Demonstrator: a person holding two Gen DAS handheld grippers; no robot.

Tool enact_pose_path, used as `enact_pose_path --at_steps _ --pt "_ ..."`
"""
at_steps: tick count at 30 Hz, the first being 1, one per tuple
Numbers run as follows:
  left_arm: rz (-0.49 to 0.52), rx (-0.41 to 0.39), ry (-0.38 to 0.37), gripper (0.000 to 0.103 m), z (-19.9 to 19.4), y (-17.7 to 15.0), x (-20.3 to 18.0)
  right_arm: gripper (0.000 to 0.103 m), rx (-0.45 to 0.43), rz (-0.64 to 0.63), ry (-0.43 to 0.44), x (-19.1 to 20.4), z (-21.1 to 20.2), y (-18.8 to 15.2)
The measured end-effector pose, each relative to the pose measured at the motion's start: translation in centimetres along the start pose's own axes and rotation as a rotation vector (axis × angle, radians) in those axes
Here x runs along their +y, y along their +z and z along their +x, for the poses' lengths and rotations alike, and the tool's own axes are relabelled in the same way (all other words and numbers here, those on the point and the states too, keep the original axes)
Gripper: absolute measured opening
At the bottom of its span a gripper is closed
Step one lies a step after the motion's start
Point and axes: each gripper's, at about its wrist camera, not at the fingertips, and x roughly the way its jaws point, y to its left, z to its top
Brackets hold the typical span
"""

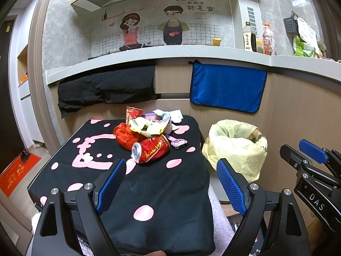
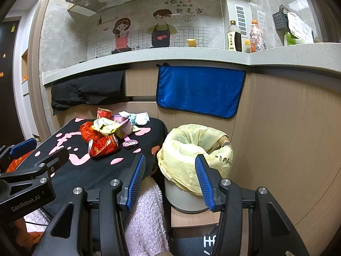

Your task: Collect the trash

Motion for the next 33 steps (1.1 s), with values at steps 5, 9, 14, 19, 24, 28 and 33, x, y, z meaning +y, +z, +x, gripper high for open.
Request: enact_pose_path --at_steps 5,9,14,19,24,28,33 --pt "-0.001 -0.001 0.001 0.086 -0.04 0.04 -0.08 0.046 -0.001 0.0 0.0 -0.01 0.01 -0.03" --pt "-0.001 -0.001 0.003 0.086 -0.23 0.14 -0.25 0.046 -0.002 0.001 -0.001 -0.12 -0.05 -0.01" --pt "-0.001 -0.002 0.002 0.086 -0.12 0.14 -0.12 0.046 -0.001 0.0 0.0 -0.08 -0.05 -0.05" --pt "0.0 -0.001 0.001 0.086 -0.21 0.16 -0.2 0.046 -0.002 0.002 -0.003 -0.16 -0.04 -0.05" --pt "0.0 -0.003 0.001 0.086 -0.3 0.16 -0.32 0.046 -0.002 0.002 -0.003 -0.25 -0.03 -0.03" --pt "-0.002 -0.003 0.002 0.086 -0.21 0.09 -0.19 0.046 -0.001 0.001 -0.002 -0.24 -0.03 0.0" --pt "-0.001 -0.004 0.001 0.086 -0.33 0.13 -0.3 0.046 -0.002 0.002 -0.003 -0.3 -0.03 0.0"
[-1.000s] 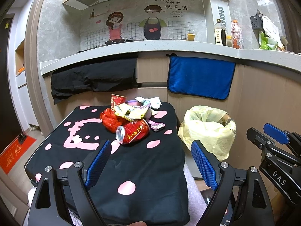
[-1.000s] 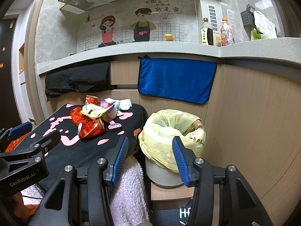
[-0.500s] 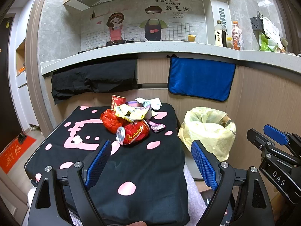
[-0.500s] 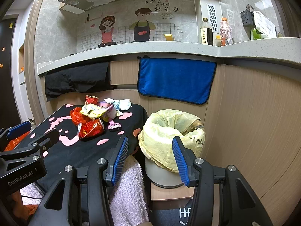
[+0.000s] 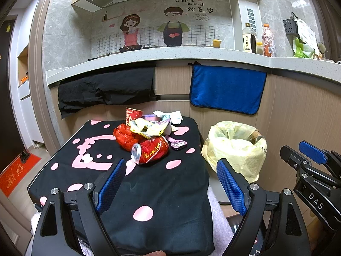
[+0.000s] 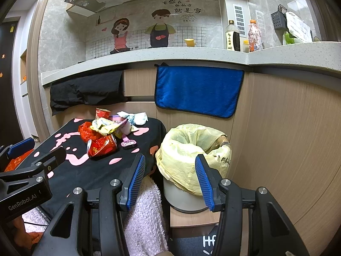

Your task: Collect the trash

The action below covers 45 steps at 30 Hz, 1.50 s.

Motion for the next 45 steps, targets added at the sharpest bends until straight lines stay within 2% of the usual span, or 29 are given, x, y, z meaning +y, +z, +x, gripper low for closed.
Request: enact_pose_path --at_steps 23,28,35,42,45 --pt "-0.009 0.011 0.005 0.086 0.0 0.1 0.1 0.047 -0.003 0.011 -0.005 -0.8 -0.1 0.3" --pt "-0.047 0.049 0.009 0.086 2.2 0.7 2.1 0.046 -0.001 0.001 0.003 -0.5 0.6 0.7" --pt "-0.074 0.076 0.039 0.086 6.4 1.9 6.7 0.046 0.023 -0.061 0.033 1.7 4.5 2.6" --pt "-0.179 0.101 -0.021 0.086 12.9 2.3 13.6 0.046 0.053 -0.104 0.109 4.9 11.7 4.6" --pt "-0.195 0.132 -0.036 0.087 15.7 2.0 15.0 0.046 0.064 -0.116 0.134 6.3 15.2 5.3"
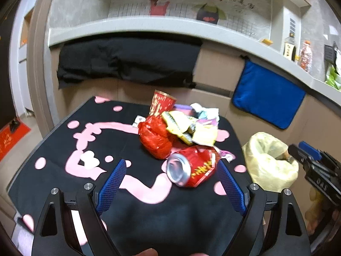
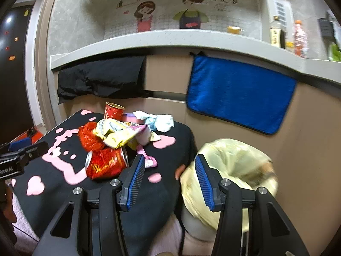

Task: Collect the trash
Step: 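Grasp the crushed red can with the left tool while the right grasps the pink packet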

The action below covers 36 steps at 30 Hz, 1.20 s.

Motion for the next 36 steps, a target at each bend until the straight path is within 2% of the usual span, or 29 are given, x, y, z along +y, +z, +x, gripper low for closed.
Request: enact_pose_path --at_steps 3,8,11,14,18,21,22,24,26,30,34,36 --pt "-0.026 0.057 0.0 0.087 3.2 0.1 1.1 0.046 0.014 0.01 0.016 0.0 3.3 0.8" --pt "-0.118 0.158 -0.064 0.087 7.6 -0.6 1.3 0.046 0.046 0.036 0.006 -1.1 7.2 0.7" --pt "-0.118 0.179 -0.054 0.086 9.8 -0.9 0.0 0.046 0.079 0.053 -0.009 -2.1 8.6 -0.1" --pt "-0.129 0.212 -0.052 0.077 12.1 -1.1 -0.5 0.046 0.111 0.068 -0.015 -3.0 9.6 -1.0" --pt "-0.201 0.239 -0.005 0.073 14.1 -1.5 0.5 0.046 0.134 0.097 -0.014 -4.1 10.1 -1.9" --pt "-0.249 0.263 -0.022 0.072 15.1 -1.9 1.2 0.046 0.143 0.099 0.006 -4.4 10.3 -2.2" --pt "-0.252 0.27 -0.029 0.071 15.3 -1.9 1.3 0.046 0.145 0.095 0.023 -4.3 10.4 -2.2" --pt "-0.253 0.282 -0.058 0.059 15.6 -2.1 1.3 0.046 0.152 0.087 0.071 -3.9 10.7 -2.0" --pt "-0.261 0.29 -0.097 0.051 15.6 -2.0 1.3 0.046 0.155 0.085 0.12 -3.3 11.0 -1.6" --pt "-0.245 0.268 -0.079 0.051 14.0 -1.7 2.1 0.046 0.167 0.076 0.167 -1.6 11.3 -0.1" --pt "-0.213 0.207 -0.015 0.051 10.9 -1.2 4.2 0.046 0.155 0.031 0.163 0.1 11.7 1.7" --pt "-0.202 0.173 0.02 0.051 9.5 -0.7 5.3 0.046 0.159 0.049 0.185 0.8 12.7 2.8"
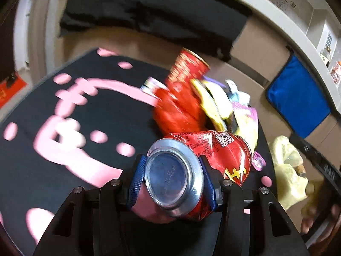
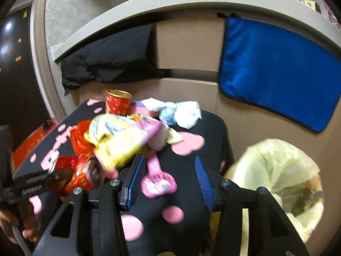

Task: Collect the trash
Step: 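Grasp the crushed red can with the left tool while the right grasps the pink packet, then carry the can and pink packet over the yellow-lined bin with both tools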

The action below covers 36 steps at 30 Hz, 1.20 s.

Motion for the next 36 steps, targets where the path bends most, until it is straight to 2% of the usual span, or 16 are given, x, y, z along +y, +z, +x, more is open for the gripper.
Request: enact_pose_path --at_steps 5,7,13,15,17,18,20,26,36 --pt "0.003 -0.07 0.054 0.051 -2.8 1.0 2.0 0.046 0.046 0.104 0.047 0.7 4.1 2.4" --pt "-0.006 -0.085 0.066 0.051 -3.6 1.3 2.9 0.046 0.075 0.129 0.039 0.9 5.8 2.8" --pt "-0.035 -0.097 0.08 0.051 -4.6 2.0 4.8 0.045 0.163 0.109 0.021 1.8 9.8 2.3" --pt "-0.04 -0.102 0.08 0.051 -4.8 2.5 5.0 0.038 0.178 0.101 0.022 1.8 10.7 2.3" --pt "-0.029 -0.111 0.083 0.051 -5.0 3.0 4.7 0.016 0.203 0.087 0.035 1.9 11.2 2.5" --pt "-0.018 -0.12 0.083 0.051 -5.2 3.4 4.4 0.015 0.213 0.082 0.04 1.9 11.2 2.6" --pt "0.005 -0.141 0.082 0.051 -5.5 4.1 3.7 0.011 0.188 0.078 0.08 1.8 10.2 2.9" --pt "0.082 -0.204 0.06 0.051 -6.9 6.1 0.1 0.01 0.057 0.009 0.136 2.2 4.3 5.3" --pt "0.248 -0.284 0.017 0.051 -8.6 8.8 -7.9 0.01 -0.118 -0.019 0.08 -0.4 -3.7 8.1"
